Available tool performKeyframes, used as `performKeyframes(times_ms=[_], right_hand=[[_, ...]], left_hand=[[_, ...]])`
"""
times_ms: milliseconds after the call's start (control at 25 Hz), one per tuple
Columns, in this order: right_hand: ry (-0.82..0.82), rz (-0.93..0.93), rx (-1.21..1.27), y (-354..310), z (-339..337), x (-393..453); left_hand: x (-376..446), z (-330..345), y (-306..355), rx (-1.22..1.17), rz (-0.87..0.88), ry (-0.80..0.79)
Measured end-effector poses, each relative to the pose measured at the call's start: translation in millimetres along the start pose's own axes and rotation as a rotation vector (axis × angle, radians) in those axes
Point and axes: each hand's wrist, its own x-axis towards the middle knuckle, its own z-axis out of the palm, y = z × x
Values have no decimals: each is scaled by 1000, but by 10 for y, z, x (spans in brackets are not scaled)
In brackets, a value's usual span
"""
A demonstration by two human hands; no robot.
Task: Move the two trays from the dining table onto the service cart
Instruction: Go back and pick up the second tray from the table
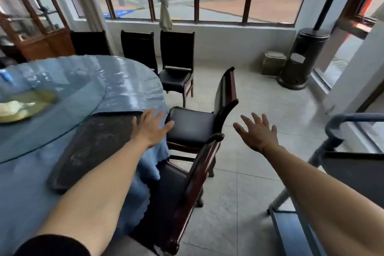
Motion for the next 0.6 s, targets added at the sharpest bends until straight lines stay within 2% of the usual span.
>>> performKeyframes(times_ms=[320, 600], right_hand=[[-68, -247, -44, -1584, 470, 157], [-157, -419, -74, -2391, 810, 254]], left_hand=[[-683, -346, -1453, -18, -286, 0], [-1217, -477, -2138, 20, -498, 31]])
